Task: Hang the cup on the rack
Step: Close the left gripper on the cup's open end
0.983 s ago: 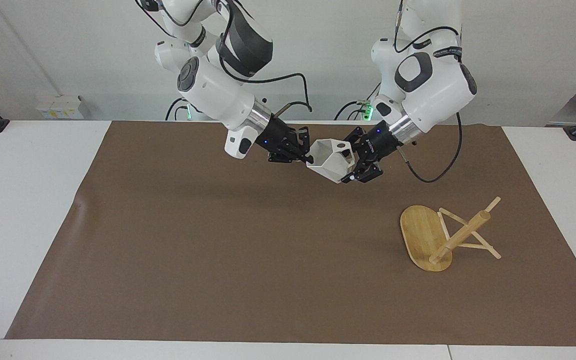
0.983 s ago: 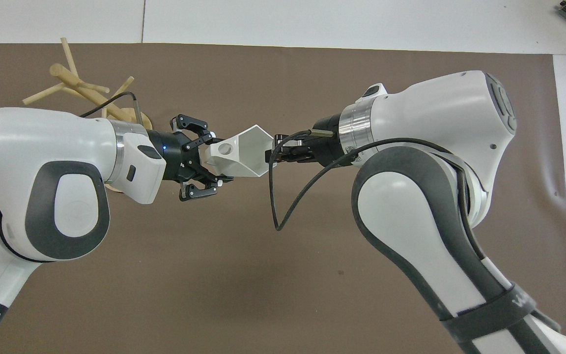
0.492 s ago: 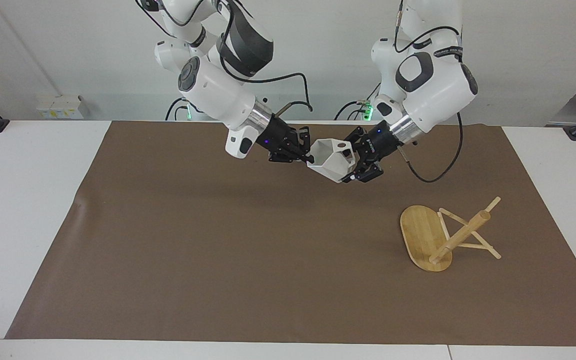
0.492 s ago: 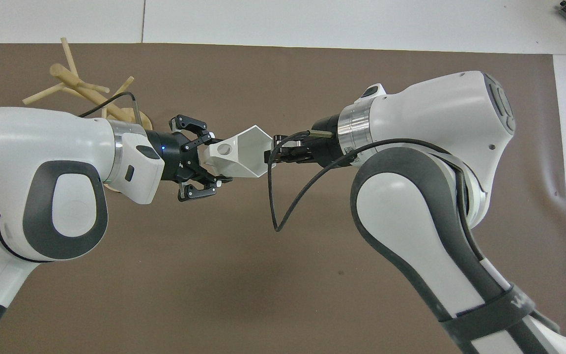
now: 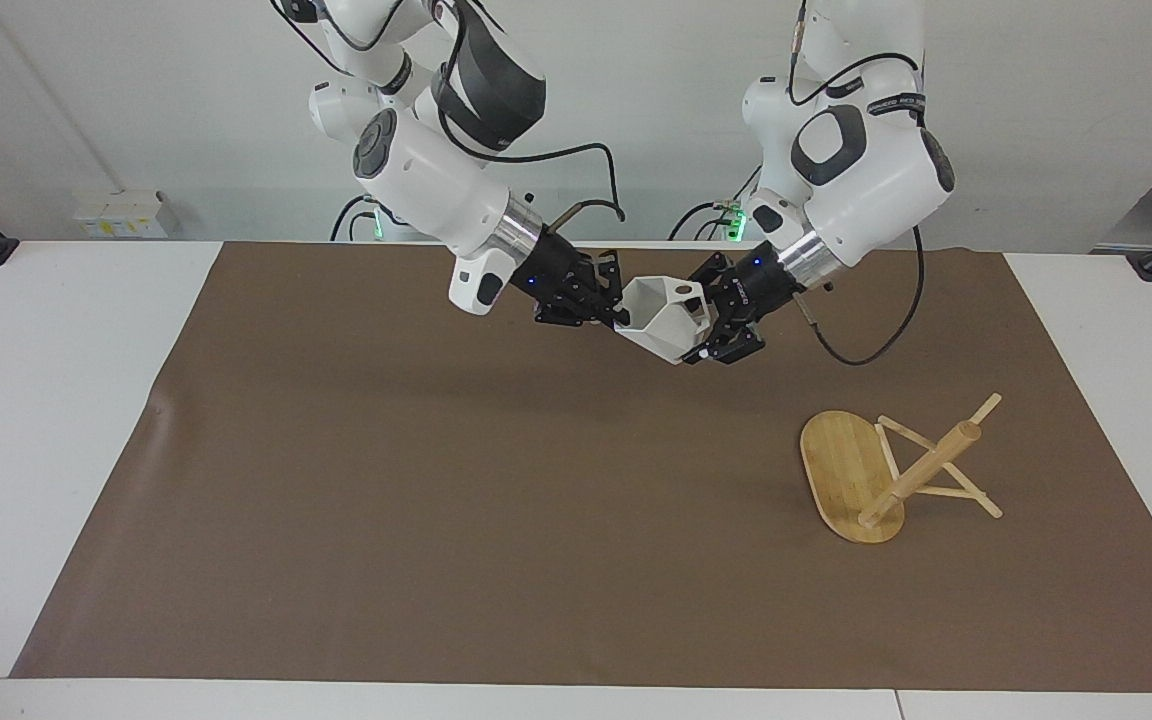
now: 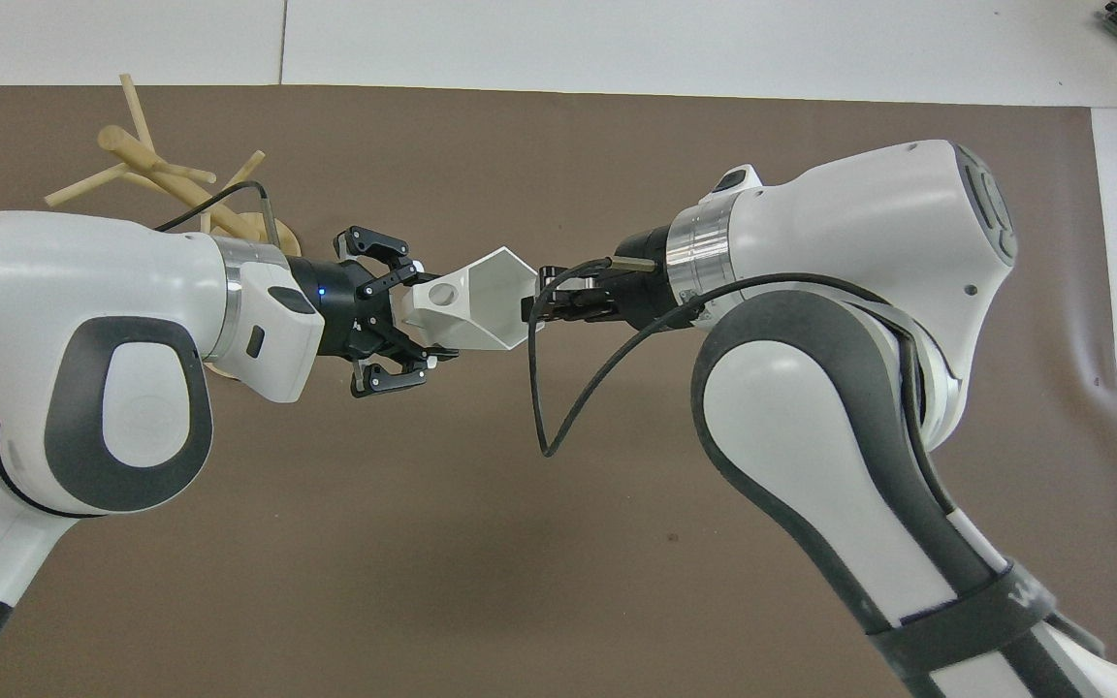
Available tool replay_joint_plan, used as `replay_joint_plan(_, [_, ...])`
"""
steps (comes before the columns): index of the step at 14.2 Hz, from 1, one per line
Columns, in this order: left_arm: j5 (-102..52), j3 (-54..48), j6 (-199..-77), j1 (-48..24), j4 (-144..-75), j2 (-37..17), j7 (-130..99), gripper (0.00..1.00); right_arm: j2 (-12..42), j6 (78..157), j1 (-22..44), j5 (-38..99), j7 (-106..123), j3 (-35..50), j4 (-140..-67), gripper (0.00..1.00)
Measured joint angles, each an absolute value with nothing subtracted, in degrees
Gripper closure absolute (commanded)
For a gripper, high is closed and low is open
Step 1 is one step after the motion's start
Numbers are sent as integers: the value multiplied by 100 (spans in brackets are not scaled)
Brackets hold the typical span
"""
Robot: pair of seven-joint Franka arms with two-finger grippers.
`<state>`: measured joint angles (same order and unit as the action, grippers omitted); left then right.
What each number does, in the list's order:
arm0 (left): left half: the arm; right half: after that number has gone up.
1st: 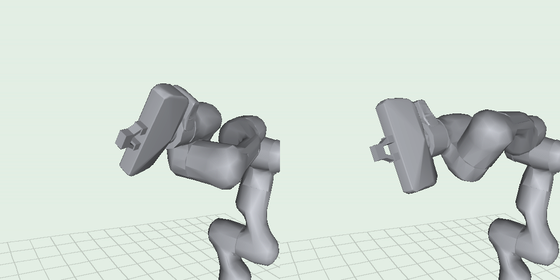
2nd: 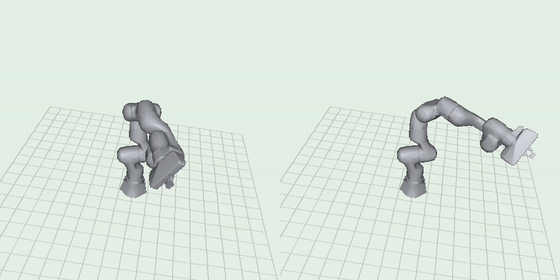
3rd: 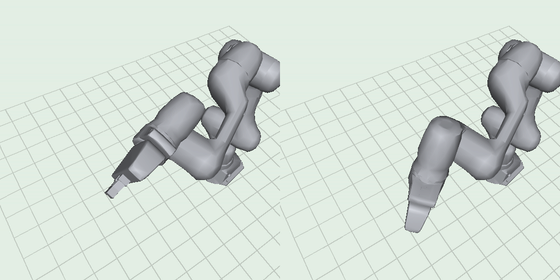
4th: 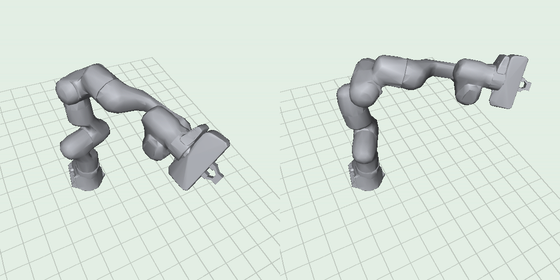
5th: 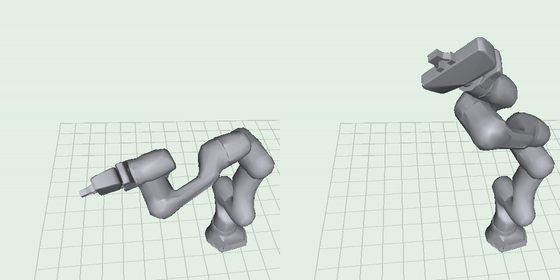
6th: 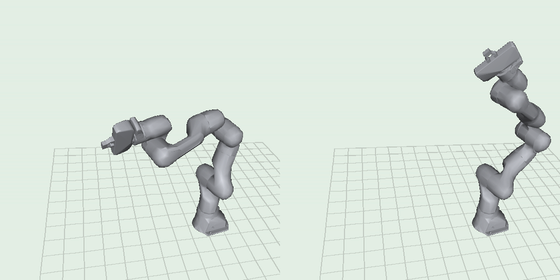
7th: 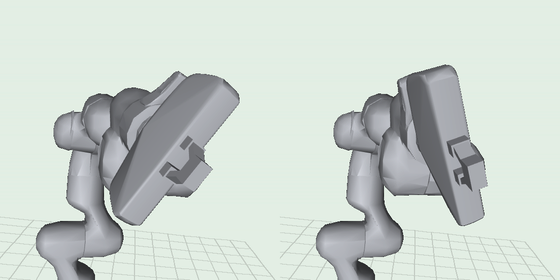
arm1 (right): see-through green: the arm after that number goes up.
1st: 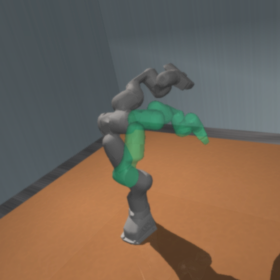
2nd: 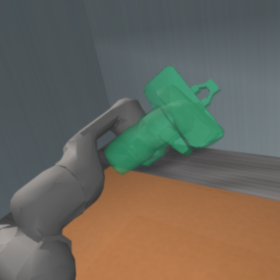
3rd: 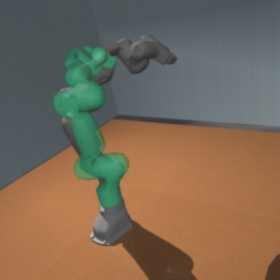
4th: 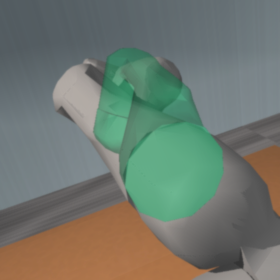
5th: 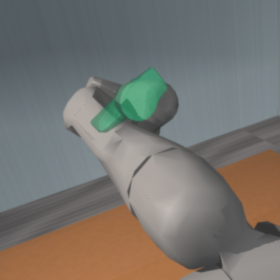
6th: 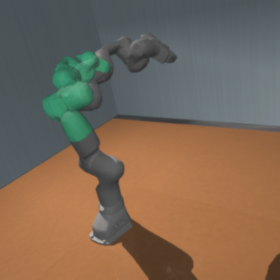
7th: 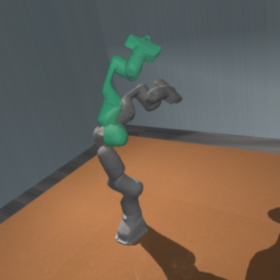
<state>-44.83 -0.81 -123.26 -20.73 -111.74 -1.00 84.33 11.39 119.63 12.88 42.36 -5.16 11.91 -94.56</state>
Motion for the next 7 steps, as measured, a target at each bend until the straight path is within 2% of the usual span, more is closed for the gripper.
replay_joint_plan(1, [-4483,-81,-12320,-2073,-11184,-99,8436,100,1139,11963,1288,4211,-516,1189,-9445,52])
replay_joint_plan(3, [-4483,-81,-12316,-2073,-11199,-94,8439,100,1139,11963,1288,3980,-516,1189,-9436,40])
replay_joint_plan(7, [-4483,-74,-12314,-2072,-11207,-91,8440,100,1139,11962,1288,3829,-516,1190,-9436,39])
